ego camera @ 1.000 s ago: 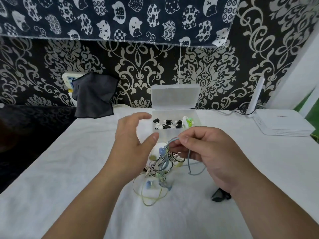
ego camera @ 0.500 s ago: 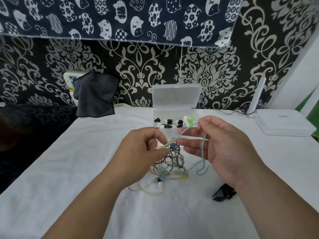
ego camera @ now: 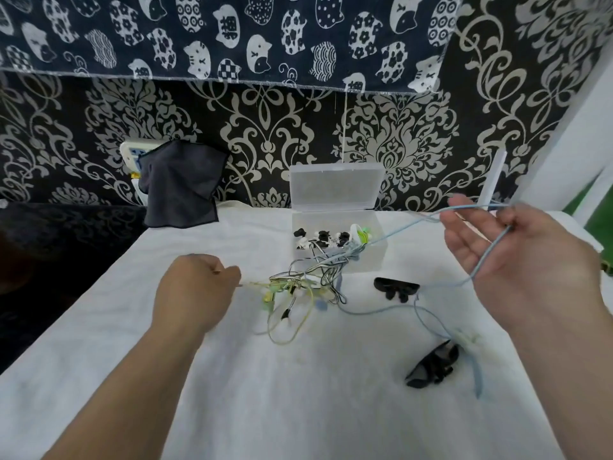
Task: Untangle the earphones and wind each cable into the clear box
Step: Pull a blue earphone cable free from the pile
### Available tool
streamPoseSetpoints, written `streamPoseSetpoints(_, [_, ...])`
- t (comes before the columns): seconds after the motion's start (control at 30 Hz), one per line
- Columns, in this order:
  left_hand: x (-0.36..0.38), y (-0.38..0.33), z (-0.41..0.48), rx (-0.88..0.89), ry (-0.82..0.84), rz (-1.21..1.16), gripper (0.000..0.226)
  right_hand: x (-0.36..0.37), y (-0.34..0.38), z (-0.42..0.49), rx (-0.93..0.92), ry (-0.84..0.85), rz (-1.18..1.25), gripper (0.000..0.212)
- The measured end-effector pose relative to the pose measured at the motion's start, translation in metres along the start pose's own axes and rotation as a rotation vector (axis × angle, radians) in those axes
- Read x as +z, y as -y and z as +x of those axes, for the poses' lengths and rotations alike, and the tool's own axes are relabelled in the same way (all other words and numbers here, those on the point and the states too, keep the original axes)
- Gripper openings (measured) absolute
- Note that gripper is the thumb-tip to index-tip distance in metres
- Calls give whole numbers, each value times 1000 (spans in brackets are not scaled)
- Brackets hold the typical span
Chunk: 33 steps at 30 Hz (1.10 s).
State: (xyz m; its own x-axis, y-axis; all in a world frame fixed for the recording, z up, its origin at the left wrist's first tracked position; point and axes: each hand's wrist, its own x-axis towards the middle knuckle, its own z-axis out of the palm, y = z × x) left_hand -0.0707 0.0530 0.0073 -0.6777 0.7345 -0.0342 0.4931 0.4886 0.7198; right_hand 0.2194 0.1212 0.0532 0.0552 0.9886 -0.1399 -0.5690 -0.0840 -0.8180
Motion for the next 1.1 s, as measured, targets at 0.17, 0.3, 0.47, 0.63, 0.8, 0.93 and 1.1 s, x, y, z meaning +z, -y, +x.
streamPoseSetpoints(0.17, [14, -5, -11, 345, -103, 340, 29, 17, -3, -16, 76, 359, -42, 36])
streamPoseSetpoints(0.3, [22, -30, -36, 676, 241, -153, 33, 33, -17, -31, 181, 538, -64, 31])
streamPoseSetpoints(0.47, [34, -34, -47, 655, 372, -202, 16, 40, -19, -39, 189, 663, -19, 26])
streamPoseSetpoints(0.63, [30, -29, -36, 556, 248, -187, 11, 34, -7, -30, 91, 555, 43, 24])
streamPoseSetpoints(0.8, [21, -29, -36, 466, 297, -378, 16, 22, -12, -13, 77, 217, -264, 29])
streamPoseSetpoints(0.93, [23, -29, -33, 380, 345, -454, 14, 14, -19, -12, 149, 135, -675, 13])
streamPoseSetpoints(1.1, [25, -28, -33, 218, 514, -634, 16, 14, -24, -28, 189, 479, -1191, 14])
